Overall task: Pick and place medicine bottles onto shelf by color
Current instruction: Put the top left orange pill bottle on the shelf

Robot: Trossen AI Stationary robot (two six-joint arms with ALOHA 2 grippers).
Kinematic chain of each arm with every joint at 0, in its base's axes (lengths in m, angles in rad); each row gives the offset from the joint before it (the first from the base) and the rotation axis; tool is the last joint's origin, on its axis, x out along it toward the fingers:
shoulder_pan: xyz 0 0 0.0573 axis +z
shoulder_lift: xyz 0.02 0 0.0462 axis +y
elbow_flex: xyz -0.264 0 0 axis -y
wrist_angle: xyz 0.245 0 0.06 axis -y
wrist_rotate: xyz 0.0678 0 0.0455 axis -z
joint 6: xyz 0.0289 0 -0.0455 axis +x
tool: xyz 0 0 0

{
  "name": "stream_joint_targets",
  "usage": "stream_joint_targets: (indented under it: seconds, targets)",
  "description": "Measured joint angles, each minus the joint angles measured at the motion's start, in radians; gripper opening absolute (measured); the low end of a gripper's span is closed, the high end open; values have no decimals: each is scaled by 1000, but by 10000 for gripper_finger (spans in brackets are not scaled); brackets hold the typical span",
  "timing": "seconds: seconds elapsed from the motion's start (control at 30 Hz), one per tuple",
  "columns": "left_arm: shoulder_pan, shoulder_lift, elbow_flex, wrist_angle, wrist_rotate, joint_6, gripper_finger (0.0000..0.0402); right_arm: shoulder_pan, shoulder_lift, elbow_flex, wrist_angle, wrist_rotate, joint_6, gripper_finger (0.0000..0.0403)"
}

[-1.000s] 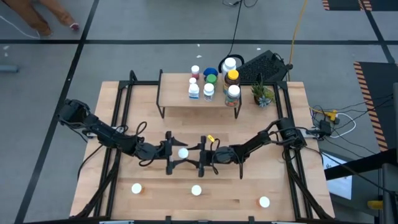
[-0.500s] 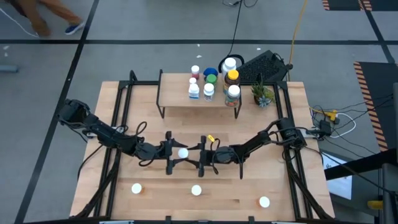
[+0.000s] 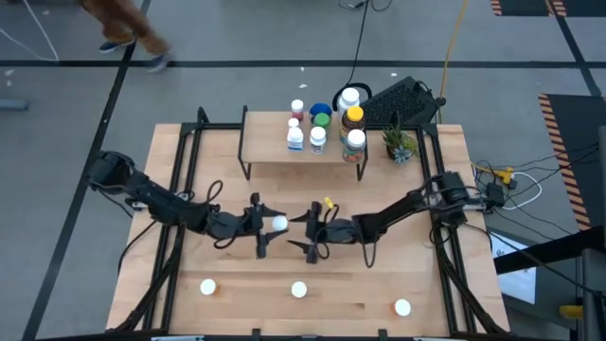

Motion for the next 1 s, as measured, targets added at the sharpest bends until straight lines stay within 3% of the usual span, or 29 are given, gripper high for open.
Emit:
stream_joint_targets:
  seconds: [0.2,0.43,0.57,0.77,1.0]
  targets:
    - [82,-124,0,-51,-3,63,210,10,-189,-160,-110,2,144,324]
    - [280,-302,45,-264,0,155,234,34,-319,-395,4,108,187,334]
    - [439,-307,172,-450,61,195,227,17,-361,-455,77,110,183,334]
    - [660,-259,336,-556,141,242,197,15,-384,-460,72,108,152,334]
    - [712,-257,390,-708,160,122,186,26,-385,-460,53,105,141,334]
